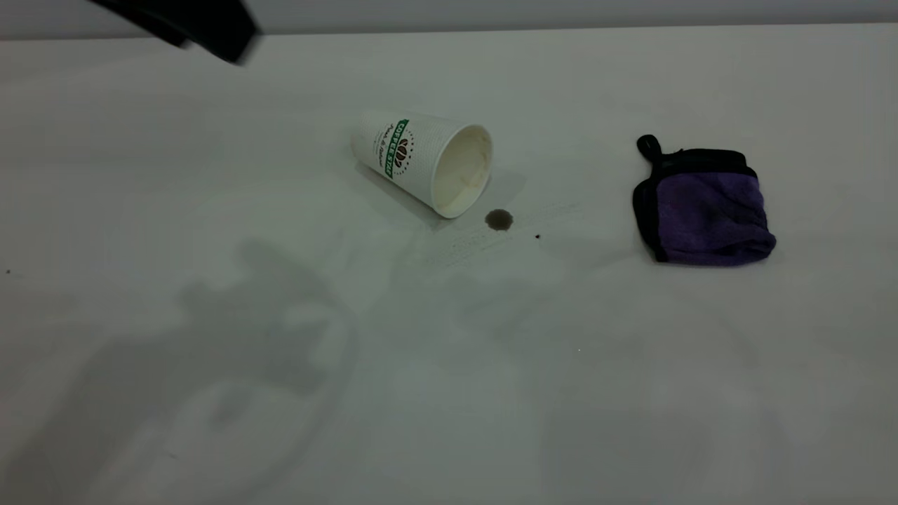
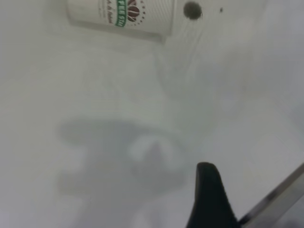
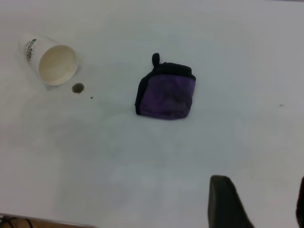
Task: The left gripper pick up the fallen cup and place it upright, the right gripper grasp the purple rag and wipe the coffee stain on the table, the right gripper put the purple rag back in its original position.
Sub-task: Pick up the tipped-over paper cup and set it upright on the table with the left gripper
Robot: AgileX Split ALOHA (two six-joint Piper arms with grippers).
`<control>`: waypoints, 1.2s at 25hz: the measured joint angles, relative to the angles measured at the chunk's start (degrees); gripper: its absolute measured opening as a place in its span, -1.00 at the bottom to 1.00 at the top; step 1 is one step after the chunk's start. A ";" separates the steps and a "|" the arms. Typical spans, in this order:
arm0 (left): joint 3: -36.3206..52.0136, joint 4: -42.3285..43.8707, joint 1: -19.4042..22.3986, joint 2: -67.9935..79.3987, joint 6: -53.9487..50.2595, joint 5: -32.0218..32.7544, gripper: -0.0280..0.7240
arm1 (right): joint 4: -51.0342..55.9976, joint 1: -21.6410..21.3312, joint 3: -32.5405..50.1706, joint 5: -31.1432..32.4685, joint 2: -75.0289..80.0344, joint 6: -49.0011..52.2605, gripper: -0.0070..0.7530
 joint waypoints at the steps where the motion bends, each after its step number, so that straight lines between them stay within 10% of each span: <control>1: -1.42 3.10 -1.71 2.24 -2.34 0.00 0.44 | 0.00 0.00 0.00 0.00 0.00 0.00 0.08; 12: -18.58 36.81 -15.13 23.16 -34.46 -0.26 0.44 | 0.00 0.00 0.00 0.00 0.00 0.00 0.08; 30: -31.55 68.05 -19.50 43.33 -69.29 -3.26 0.44 | 0.00 0.00 0.00 0.00 0.00 0.00 0.08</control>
